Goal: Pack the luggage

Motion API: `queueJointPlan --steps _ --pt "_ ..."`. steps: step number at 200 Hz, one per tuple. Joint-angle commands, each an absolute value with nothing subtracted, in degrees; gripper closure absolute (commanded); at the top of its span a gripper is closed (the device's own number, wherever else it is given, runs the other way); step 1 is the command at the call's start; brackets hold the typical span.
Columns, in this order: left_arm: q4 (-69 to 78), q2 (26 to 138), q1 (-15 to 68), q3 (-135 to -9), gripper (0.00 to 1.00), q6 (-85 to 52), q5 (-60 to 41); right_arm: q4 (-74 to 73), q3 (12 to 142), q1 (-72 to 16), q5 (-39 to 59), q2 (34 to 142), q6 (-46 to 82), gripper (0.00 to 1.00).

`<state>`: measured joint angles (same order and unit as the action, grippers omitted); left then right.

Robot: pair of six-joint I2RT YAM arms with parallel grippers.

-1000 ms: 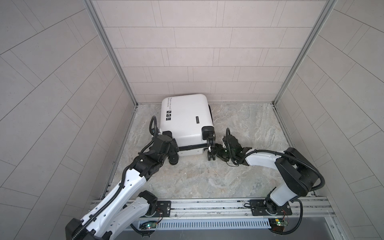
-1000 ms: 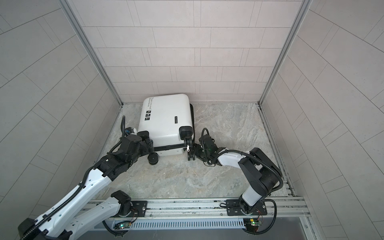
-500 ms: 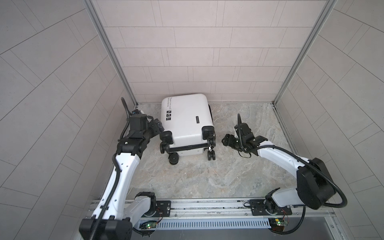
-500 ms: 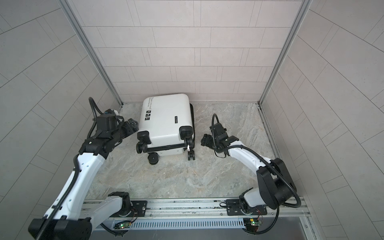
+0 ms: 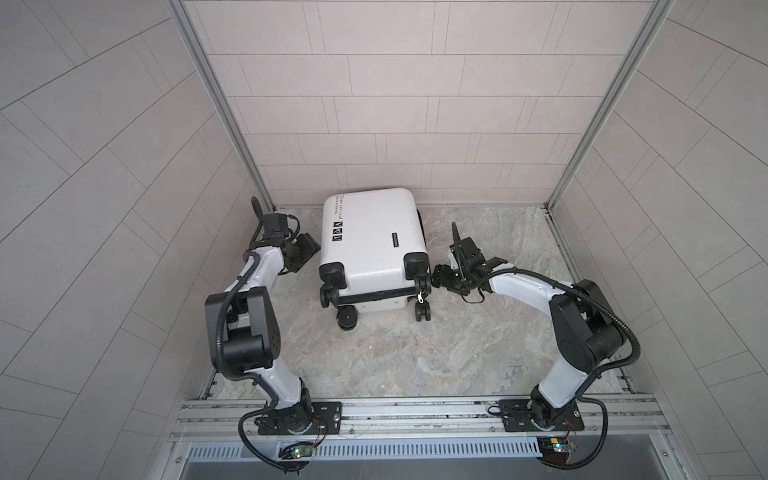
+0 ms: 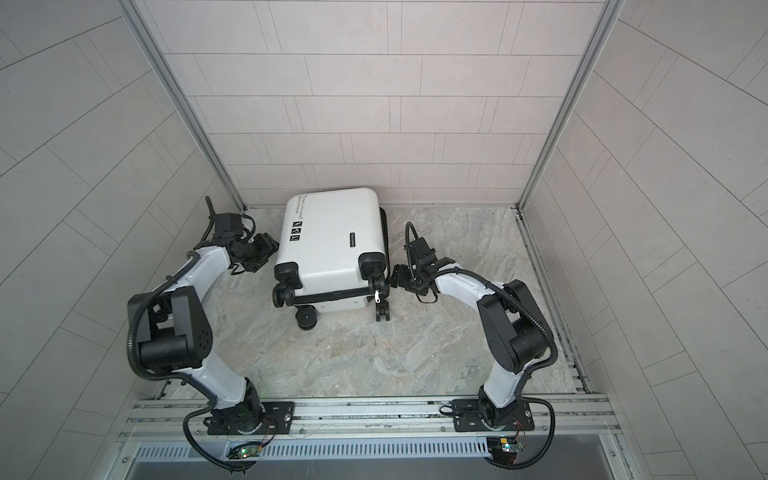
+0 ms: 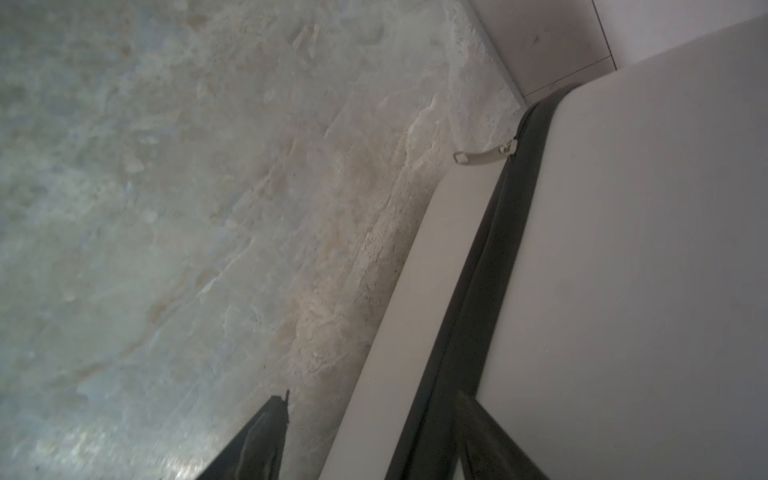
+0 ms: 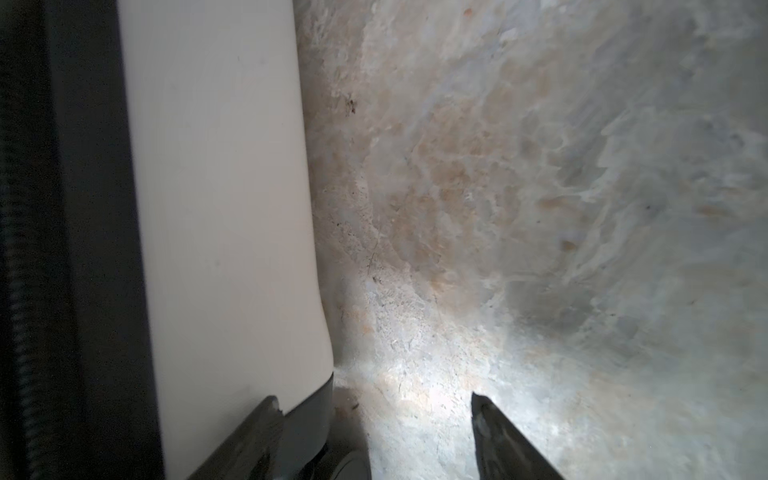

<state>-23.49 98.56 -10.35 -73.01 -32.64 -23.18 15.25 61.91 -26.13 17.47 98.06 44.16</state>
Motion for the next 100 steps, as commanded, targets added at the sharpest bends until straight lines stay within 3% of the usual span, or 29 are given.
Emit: queueJointPlan --steps 1,100 --pt "-26.6 100.8 -7.4 -78.0 0.31 -28.9 -26.7 13.3 61.5 -28.7 18.8 98.8 45.0 0.26" --pt "-31.5 118.0 2.8 -98.3 0.31 -24.3 -31.5 7.1 50.0 -37.8 13.1 90.2 52.9 0.27"
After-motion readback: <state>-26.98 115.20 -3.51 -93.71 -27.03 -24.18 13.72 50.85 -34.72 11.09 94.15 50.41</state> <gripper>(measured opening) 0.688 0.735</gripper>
